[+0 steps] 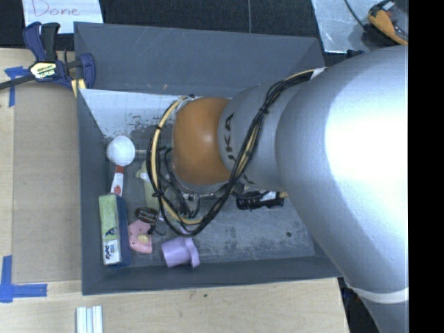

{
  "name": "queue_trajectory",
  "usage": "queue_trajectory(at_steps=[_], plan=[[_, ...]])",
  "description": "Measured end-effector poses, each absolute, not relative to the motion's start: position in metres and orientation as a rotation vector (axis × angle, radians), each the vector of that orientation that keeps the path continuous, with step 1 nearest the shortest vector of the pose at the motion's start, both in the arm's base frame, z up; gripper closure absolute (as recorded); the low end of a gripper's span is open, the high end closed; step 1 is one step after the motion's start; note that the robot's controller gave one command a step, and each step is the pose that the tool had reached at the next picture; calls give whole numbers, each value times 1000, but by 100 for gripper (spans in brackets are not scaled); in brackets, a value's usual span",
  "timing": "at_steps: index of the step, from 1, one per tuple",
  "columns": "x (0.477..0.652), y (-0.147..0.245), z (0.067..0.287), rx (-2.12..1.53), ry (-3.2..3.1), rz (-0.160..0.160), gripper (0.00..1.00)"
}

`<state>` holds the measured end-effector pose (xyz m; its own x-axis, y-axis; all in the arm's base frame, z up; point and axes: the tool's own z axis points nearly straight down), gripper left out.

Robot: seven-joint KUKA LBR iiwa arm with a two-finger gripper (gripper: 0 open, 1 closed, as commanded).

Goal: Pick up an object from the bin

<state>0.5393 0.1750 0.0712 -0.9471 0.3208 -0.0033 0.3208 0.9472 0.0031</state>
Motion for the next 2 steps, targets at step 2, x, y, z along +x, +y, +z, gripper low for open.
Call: queue_trajectory(at_steps=[2], plan=[[541, 174, 72, 479, 3099, 6, 0]])
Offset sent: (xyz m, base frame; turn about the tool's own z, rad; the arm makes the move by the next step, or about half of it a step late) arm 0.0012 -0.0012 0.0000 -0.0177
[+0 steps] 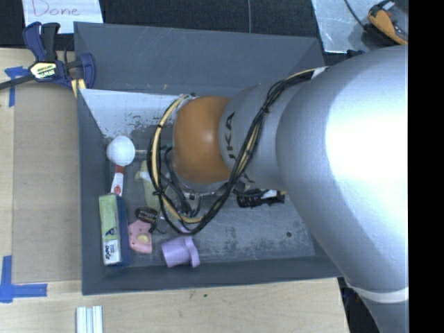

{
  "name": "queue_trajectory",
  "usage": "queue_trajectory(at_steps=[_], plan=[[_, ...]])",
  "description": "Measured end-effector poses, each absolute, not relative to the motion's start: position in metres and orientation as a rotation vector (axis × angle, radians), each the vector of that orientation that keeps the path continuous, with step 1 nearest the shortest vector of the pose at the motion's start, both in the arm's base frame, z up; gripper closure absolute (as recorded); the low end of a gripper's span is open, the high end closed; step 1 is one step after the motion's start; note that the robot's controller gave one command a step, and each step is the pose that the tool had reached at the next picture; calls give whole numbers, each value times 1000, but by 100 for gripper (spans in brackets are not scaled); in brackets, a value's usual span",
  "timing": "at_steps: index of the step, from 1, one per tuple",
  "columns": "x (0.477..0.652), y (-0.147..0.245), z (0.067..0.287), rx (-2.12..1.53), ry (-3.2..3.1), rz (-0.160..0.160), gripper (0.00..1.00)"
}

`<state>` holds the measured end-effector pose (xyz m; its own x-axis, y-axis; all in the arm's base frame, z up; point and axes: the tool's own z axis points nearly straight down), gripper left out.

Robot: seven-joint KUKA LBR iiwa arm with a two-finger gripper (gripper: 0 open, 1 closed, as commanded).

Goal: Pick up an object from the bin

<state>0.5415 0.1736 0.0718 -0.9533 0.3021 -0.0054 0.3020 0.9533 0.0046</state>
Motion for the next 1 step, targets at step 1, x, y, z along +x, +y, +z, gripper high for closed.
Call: queue_trajectory(at_steps=[1], plan=[[547, 166, 71, 236, 3122, 6, 100]])
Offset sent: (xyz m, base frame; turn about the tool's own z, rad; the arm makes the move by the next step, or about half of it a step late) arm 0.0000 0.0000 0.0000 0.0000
